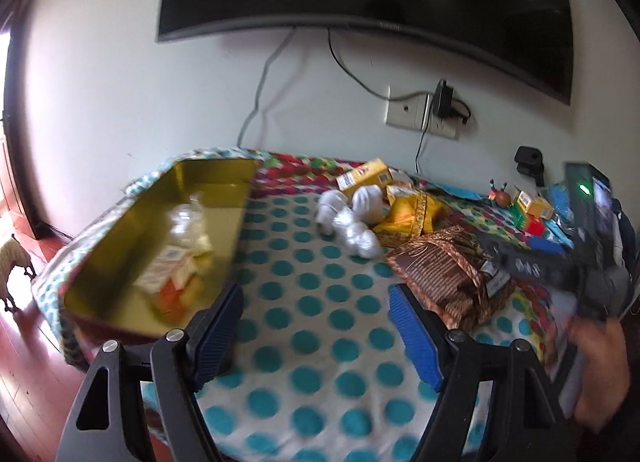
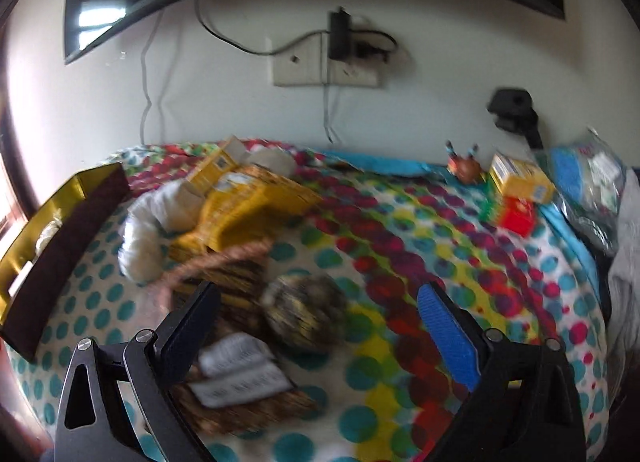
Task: Organize objects
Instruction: 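Grasp another plastic-wrapped white bundle with the left tool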
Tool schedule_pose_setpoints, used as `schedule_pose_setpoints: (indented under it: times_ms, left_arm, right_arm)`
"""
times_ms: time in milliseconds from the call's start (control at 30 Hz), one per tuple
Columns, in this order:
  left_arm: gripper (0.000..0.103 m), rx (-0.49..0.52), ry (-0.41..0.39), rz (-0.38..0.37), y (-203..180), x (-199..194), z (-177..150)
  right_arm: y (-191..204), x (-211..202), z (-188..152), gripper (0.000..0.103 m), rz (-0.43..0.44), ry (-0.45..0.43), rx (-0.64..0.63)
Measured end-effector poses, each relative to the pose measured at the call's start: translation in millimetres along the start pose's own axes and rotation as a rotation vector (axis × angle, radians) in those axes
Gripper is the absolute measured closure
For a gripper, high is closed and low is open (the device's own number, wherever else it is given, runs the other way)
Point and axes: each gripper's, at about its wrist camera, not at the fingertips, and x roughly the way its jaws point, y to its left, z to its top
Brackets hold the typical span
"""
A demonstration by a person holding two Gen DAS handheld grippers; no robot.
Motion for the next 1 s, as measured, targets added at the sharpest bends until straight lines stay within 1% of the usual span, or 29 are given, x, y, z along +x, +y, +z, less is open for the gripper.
schedule_pose_setpoints:
  times_ms: [67,167,300,433,500,533,600,667,700,733,767,833,867,933,1000]
  left_arm:
    - [0.025,-0.014,0.017,-0.013,-7.0,17.5,8.6]
    - [0.025,0.002,0.051,0.002,-19.0,49.8,23.0]
    - [0.025,0.034,0.100,0.033,-34.6,97.2,35.8]
    - [0.025,0.017,0.165,0.062,-40.2,138.0,38.9]
    - [0.025,0.032,0.200,0.090,-44.3,160.9,40.5]
    - [0.026,0.033,0.218,0.100,-44.8,167.7,41.3]
    - [0.026,0.010,0.244,0.082,-46.2,181.9,45.0]
    - [0.026,0.009,0.278,0.109,-47.5,192.0,46.0]
    - [0.030,0.000,0.292,0.100,-46.7,195.2,45.7]
    - [0.041,-0.008,0.308,0.090,-45.9,198.6,45.1]
    - [0.044,-0.009,0.312,0.095,-45.7,199.7,45.0]
    - [0.055,-0.010,0.308,0.105,-45.8,199.3,45.6]
    - [0.057,-0.008,0.307,0.106,-46.2,198.8,45.8]
    - [0.068,-0.002,0.304,0.097,-47.6,198.3,46.8]
    - [0.071,-0.003,0.302,0.089,-48.2,198.0,47.8]
  right_arm:
    - [-4.7,2.7,-4.8,0.005,0.010,0.019,0.020]
    - [-12.1,-3.8,-7.6,0.004,0.021,-0.010,0.054]
    - [-10.3,-0.3,-7.6,0.004,0.010,0.012,0.054]
    - [-12.4,6.1,-7.8,0.004,0.017,0.044,0.063]
    - [-16.8,9.9,-8.1,0.004,0.021,0.063,0.083]
    - [-18.8,11.5,-8.5,0.004,0.017,0.071,0.095]
    - [-23.5,13.9,-9.4,0.004,0.026,0.083,0.118]
    - [-28.0,16.3,-10.1,0.004,0.041,0.093,0.140]
    - [-30.0,17.6,-10.5,0.004,0.045,0.100,0.151]
    - [-31.2,18.7,-10.9,0.004,0.049,0.106,0.158]
    - [-31.5,19.3,-11.1,0.004,0.048,0.109,0.161]
    - [-29.7,19.4,-11.1,0.004,0.044,0.111,0.154]
    - [-28.2,19.3,-11.0,0.004,0.046,0.110,0.148]
    - [-24.2,18.0,-10.9,0.004,0.044,0.106,0.132]
    - [-22.3,16.6,-10.8,0.003,0.041,0.099,0.125]
